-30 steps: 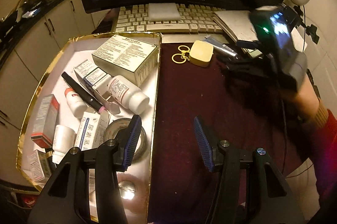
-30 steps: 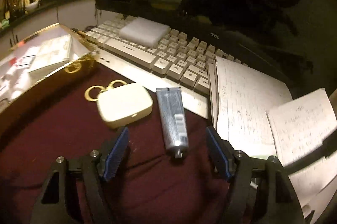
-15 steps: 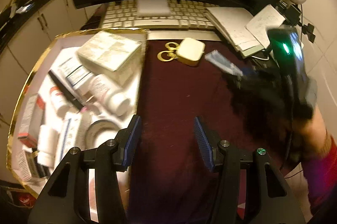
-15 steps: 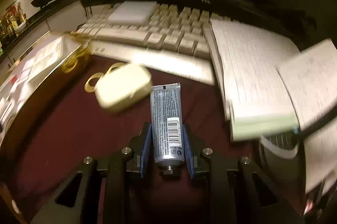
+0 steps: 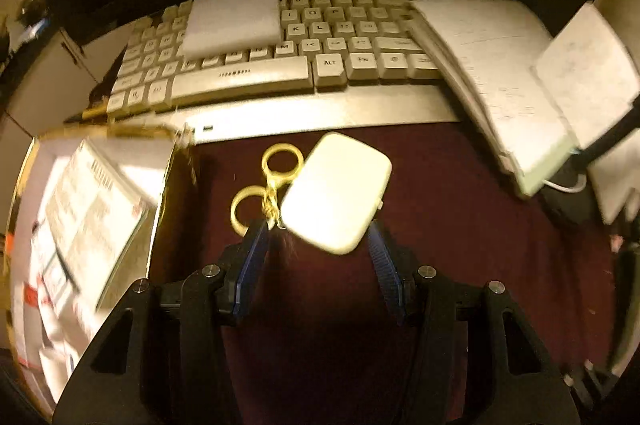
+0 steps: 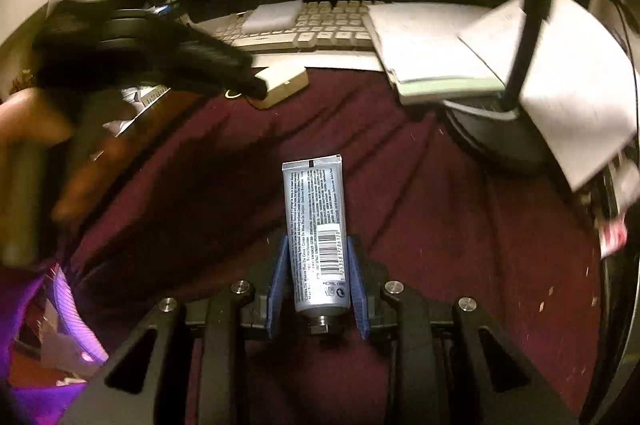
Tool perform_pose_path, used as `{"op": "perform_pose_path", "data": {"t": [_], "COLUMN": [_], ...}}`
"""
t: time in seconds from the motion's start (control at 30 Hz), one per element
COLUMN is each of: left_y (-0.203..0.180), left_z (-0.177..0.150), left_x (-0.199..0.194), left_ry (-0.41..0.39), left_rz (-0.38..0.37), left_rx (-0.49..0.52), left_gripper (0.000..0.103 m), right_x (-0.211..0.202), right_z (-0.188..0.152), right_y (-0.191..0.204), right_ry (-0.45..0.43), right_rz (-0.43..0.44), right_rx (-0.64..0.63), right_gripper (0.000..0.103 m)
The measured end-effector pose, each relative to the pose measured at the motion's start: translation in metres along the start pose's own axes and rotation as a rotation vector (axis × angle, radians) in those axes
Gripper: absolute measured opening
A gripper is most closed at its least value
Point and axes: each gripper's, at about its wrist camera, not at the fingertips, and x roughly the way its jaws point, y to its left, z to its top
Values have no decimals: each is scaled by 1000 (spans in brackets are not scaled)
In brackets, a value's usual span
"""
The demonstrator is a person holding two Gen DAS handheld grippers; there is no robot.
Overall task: Organize objects
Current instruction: 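Grasp the cream earbud case with the left tool while the right tool grasps the grey tube, then carry the earbud case and grey tube over the tray with both tools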
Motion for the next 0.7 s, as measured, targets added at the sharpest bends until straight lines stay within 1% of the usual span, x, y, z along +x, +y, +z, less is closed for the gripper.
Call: {"op": "perform_pose_path", "data": {"t": [0.1, 0.17, 0.2, 0.3, 0.37, 0.47, 0.5, 0.53, 0.63, 0.7], "left_y": [-5, -7, -8, -8, -7, 0, 3, 7, 8, 7], "left_z": [4, 6, 8, 14, 17, 17, 15, 13, 6, -1], "left_x": [9, 12, 13, 16, 18, 19, 20, 19, 15, 11], "left_ry": [-31, -52, -52, -39, -37, -40, -43, -48, -51, -52], "left_rz": [49, 68, 71, 26, 16, -12, -24, -42, -37, -47], "left_rx": [62, 99, 107, 114, 110, 66, 48, 23, 8, 10], "left_gripper": [52, 56, 56, 56, 56, 55, 54, 48, 48, 48], "right_x": [-3, -4, -4, -4, -4, -3, -3, -3, -1, -1], "right_z": [-6, -7, -7, -7, -7, -6, -6, -7, -6, -7], "right_y": [-8, -10, -11, -12, -13, -13, -13, -14, -14, -14], "right_ry": [-11, -16, -17, -22, -28, -34, -38, -41, -45, -51], "right_rz": [28, 40, 45, 57, 66, 69, 69, 69, 65, 61], "right_rx": [41, 55, 58, 63, 68, 73, 73, 73, 70, 71], "right_gripper": [28, 28, 28, 28, 28, 28, 28, 28, 28, 28]}}
